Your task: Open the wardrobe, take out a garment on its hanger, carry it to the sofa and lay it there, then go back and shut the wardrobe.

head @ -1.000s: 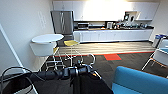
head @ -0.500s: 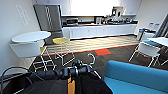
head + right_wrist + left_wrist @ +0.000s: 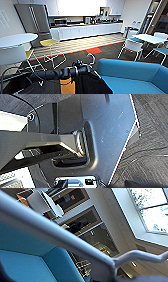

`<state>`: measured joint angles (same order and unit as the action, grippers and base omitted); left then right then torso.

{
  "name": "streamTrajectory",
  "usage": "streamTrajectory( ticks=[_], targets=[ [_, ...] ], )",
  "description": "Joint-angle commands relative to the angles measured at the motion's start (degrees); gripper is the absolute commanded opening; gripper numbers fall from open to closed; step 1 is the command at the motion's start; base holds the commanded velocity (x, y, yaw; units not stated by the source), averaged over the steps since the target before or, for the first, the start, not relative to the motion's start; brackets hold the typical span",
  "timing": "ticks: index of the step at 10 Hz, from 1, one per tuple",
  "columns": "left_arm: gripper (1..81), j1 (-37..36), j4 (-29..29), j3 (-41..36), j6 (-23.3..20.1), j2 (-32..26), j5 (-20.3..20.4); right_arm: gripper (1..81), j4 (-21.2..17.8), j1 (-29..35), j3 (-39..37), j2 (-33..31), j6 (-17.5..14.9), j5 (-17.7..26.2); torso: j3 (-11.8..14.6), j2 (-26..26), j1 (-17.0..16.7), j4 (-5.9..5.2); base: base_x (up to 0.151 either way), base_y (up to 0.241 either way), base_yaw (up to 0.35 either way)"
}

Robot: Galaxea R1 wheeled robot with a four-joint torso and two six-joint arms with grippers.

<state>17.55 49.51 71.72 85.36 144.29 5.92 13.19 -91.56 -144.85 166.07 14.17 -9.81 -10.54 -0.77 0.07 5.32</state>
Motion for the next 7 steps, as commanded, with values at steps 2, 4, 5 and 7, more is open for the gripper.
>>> streamTrajectory(
  ticks=[2, 4, 5, 7],
  targets=[
    [1.0, -9.2, 1.3, -1.8, -0.6, 0.2, 1.5, 81.1, -0.1, 1.2, 0.2, -0.5, 0.2, 3.0, 0.0, 0.0, 0.0, 0.00, 0.000, 0.000, -0.291],
    [1.0, -9.2, 1.4, -2.0, -0.6, 0.2, 1.5, 81.1, 0.0, 1.3, 0.2, -0.4, 0.1, 3.0, 0.0, 0.0, 0.0, 0.00, 0.000, 0.000, -0.291],
    [1.0, -9.2, 1.4, -2.0, -0.6, 0.2, 1.4, 81.1, 0.1, 1.3, 0.2, -0.3, 0.1, 3.0, 0.0, 0.0, 0.0, 0.00, 0.000, 0.000, -0.291],
    [1.0, -9.2, 1.6, -2.0, -0.6, 0.2, 1.4, 81.1, 0.2, 1.3, 0.2, -0.3, 0.1, 3.0, 0.0, 0.0, 0.0, 0.00, 0.000, 0.000, -0.291]
  ],
)
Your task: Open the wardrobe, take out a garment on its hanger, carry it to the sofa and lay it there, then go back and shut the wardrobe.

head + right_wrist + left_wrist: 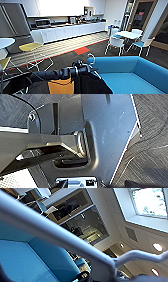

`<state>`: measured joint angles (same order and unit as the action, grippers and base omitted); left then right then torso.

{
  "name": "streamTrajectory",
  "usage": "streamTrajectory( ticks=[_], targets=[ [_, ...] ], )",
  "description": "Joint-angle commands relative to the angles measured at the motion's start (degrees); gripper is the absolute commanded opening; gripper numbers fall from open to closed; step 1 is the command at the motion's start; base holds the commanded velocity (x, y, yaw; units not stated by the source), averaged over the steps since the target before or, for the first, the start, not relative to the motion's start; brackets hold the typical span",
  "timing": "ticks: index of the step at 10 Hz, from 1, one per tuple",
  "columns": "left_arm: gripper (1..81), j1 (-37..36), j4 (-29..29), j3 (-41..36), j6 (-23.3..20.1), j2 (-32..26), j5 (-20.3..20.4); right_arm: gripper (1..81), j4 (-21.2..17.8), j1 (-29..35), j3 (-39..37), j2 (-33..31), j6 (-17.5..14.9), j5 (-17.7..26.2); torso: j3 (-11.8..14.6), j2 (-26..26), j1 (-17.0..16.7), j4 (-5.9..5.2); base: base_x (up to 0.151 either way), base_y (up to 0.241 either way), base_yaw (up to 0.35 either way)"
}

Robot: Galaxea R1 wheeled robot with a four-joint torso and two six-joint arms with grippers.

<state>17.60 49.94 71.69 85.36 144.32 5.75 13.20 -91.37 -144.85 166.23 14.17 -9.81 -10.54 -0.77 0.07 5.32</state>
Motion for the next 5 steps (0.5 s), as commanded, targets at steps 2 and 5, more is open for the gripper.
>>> streamTrajectory(
  ticks=[2, 5],
  targets=[
    [1.0, -9.2, 1.1, -2.0, -0.6, 0.2, 1.5, 81.1, 0.2, 1.1, 0.2, -0.3, 0.2, 3.0, 0.0, 0.0, 0.0, 0.00, 0.000, 0.000, -0.291],
    [1.0, -8.9, 1.2, -2.1, -0.6, -0.2, 1.5, 81.1, 0.2, 1.1, 0.2, -0.3, 0.2, 3.0, 0.0, 0.0, 0.0, 0.00, 0.000, 0.000, -0.291]
  ],
)
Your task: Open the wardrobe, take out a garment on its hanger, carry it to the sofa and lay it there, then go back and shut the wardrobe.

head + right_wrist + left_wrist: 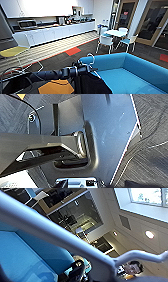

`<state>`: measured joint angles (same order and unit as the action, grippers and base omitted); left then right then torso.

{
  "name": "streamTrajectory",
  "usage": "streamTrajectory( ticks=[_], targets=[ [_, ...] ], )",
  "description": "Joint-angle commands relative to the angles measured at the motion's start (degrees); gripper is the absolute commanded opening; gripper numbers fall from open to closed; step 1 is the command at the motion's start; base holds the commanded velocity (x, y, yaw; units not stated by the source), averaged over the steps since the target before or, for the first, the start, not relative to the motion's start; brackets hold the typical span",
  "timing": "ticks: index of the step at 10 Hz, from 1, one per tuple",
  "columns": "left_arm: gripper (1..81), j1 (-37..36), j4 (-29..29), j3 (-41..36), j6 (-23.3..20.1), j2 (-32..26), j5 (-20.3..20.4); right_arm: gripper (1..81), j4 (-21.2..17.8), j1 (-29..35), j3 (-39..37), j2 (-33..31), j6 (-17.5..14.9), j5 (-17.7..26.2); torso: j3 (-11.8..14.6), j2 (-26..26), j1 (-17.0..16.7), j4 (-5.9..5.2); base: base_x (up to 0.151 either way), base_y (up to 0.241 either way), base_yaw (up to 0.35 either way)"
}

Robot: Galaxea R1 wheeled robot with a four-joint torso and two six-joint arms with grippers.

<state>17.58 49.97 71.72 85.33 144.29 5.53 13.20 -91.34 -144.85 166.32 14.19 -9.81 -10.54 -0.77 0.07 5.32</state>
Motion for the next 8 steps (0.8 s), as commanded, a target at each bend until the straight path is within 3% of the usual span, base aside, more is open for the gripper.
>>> streamTrajectory(
  ticks=[1, 8],
  targets=[
    [1.0, -8.6, 1.2, -2.1, -0.6, -0.4, 1.8, 81.1, 0.2, 1.1, 0.2, -0.3, 0.1, 3.0, 0.0, 0.0, 0.0, 0.00, 0.000, 0.000, -0.291],
    [1.0, -8.5, 1.8, -2.3, -0.6, -0.6, 1.7, 81.1, 0.3, 1.1, -0.2, 0.0, 0.1, 3.0, 0.0, 0.0, 0.0, 0.00, 0.000, 0.000, -0.291]
  ],
)
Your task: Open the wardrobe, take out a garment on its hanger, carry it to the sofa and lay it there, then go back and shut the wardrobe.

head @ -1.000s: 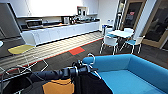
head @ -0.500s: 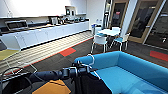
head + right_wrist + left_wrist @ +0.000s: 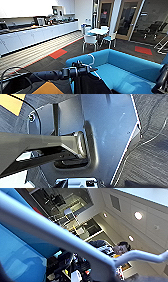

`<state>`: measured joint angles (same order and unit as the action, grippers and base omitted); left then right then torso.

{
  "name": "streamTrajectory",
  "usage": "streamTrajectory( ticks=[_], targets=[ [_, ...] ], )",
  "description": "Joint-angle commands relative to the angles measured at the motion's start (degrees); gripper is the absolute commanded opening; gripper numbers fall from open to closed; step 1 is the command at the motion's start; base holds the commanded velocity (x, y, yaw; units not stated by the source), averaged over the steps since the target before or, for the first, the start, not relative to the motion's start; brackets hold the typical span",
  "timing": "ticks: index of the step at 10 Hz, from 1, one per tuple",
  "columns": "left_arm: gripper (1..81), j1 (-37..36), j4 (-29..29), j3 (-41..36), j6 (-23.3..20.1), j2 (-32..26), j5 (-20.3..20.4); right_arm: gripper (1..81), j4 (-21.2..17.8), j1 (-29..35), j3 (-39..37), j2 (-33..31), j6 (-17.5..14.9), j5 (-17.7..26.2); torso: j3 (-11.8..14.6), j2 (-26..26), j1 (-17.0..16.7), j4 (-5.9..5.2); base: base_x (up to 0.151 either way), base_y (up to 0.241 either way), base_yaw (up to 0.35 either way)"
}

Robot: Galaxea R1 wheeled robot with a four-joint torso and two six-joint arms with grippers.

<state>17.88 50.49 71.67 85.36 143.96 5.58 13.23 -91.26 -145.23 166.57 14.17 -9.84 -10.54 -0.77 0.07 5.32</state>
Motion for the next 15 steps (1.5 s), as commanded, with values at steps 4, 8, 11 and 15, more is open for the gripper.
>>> streamTrajectory(
  ticks=[4, 8, 11, 15],
  targets=[
    [1.0, -8.8, 1.4, -2.6, -0.5, -0.5, 1.4, 81.1, 0.3, 0.9, 0.0, -0.2, 0.2, 3.1, 0.0, 0.0, 0.0, 0.00, 0.000, 0.000, -0.291],
    [1.0, -8.8, 1.4, -2.8, -0.5, -1.4, 1.4, 81.1, 0.4, 1.1, -0.3, 0.0, 0.1, 3.1, 0.0, 0.0, 0.0, 0.00, 0.000, 0.000, -0.293],
    [1.0, -8.8, 1.4, -2.8, -0.5, -1.5, 1.2, 81.1, 0.5, 1.1, -0.4, 0.1, 0.1, 3.1, 0.0, 0.0, 0.0, 0.00, 0.000, 0.000, -0.299],
    [1.0, -8.8, 1.4, -2.8, -0.5, -1.5, 0.0, 81.1, 0.6, 1.2, -0.4, 0.4, -0.1, 3.1, 0.0, 0.0, 0.0, 0.00, 0.023, 0.000, -0.148]
  ],
)
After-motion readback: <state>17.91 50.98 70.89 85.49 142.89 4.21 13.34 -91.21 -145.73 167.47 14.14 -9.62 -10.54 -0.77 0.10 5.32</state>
